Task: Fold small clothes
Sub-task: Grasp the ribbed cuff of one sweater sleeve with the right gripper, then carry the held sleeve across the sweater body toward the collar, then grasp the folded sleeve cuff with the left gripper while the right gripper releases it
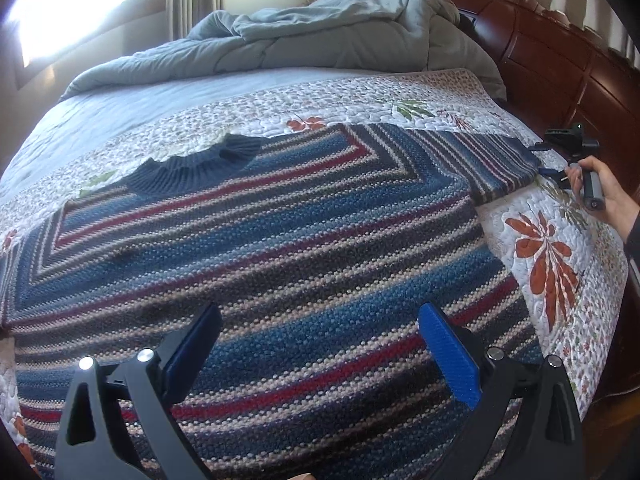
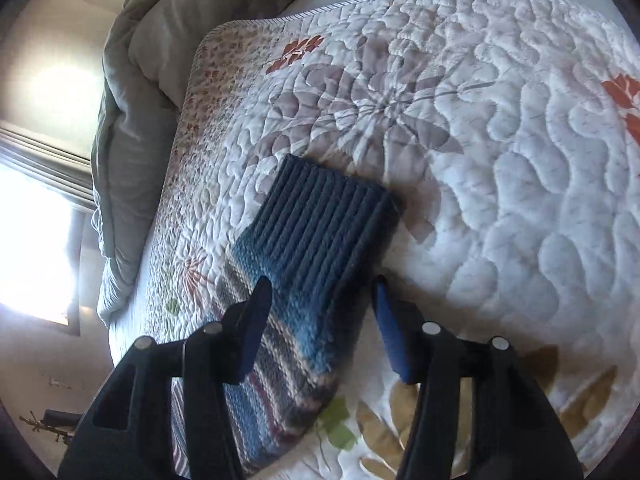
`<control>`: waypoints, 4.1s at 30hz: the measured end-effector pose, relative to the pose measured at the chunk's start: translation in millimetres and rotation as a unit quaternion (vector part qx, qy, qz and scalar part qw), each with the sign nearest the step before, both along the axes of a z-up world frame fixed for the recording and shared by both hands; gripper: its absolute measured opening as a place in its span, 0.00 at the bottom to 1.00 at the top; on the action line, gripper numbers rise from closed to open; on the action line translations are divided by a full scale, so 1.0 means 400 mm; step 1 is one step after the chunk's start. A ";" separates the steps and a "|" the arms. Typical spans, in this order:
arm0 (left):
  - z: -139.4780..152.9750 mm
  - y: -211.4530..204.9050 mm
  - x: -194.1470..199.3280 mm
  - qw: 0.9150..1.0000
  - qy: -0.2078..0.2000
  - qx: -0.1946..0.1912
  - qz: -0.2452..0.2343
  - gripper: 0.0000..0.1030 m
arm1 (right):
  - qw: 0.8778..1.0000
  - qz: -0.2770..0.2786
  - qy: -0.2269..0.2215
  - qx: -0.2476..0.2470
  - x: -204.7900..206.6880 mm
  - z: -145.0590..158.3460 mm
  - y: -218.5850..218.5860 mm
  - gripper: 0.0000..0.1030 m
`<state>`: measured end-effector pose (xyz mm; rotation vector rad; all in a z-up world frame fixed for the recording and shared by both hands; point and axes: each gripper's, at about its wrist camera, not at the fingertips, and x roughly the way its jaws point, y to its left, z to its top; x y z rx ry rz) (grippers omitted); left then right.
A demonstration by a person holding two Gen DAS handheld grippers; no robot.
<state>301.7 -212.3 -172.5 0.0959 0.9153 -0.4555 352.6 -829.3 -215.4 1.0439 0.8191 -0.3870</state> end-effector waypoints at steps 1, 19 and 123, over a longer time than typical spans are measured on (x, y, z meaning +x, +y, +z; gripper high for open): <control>0.001 0.002 0.004 1.000 0.000 -0.004 0.002 0.96 | 1.000 0.004 -0.001 -0.001 0.006 0.002 0.001 0.50; 0.069 0.301 0.089 0.989 0.069 -0.073 0.105 0.96 | 0.920 0.259 -0.062 -0.287 0.214 0.452 0.784 0.11; -0.109 0.611 0.466 0.944 0.220 -0.220 0.110 0.11 | 0.959 0.268 -0.084 0.031 -0.051 0.100 0.923 0.68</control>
